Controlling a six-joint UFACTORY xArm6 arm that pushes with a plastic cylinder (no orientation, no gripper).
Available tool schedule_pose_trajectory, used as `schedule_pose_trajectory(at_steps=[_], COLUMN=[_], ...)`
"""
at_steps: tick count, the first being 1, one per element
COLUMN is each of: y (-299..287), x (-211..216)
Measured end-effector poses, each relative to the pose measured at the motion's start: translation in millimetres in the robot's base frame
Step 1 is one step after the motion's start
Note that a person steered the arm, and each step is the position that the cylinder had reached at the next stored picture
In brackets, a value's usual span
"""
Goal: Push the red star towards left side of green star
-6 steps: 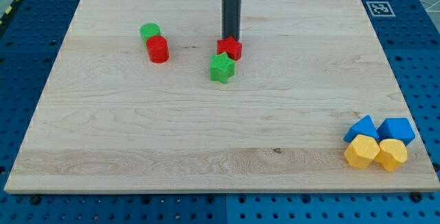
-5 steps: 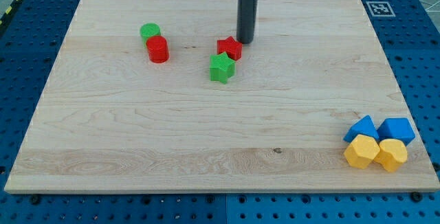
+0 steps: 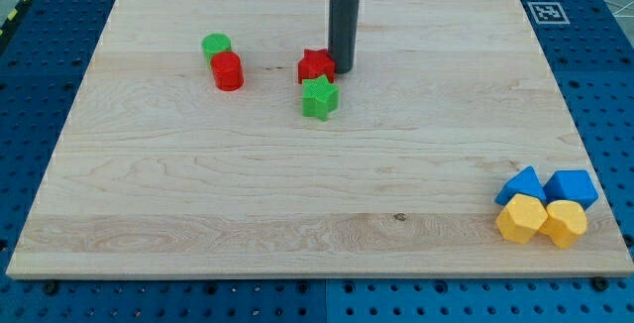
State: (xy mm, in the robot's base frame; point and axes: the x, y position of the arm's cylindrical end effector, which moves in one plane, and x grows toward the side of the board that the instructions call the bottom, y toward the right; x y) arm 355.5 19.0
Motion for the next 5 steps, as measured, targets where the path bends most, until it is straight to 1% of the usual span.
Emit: schedule_pose_trajectory(at_steps=[1,2,5], y=[-19.4,-37.4,-46.1], x=[-11.7,-10.7,39.7])
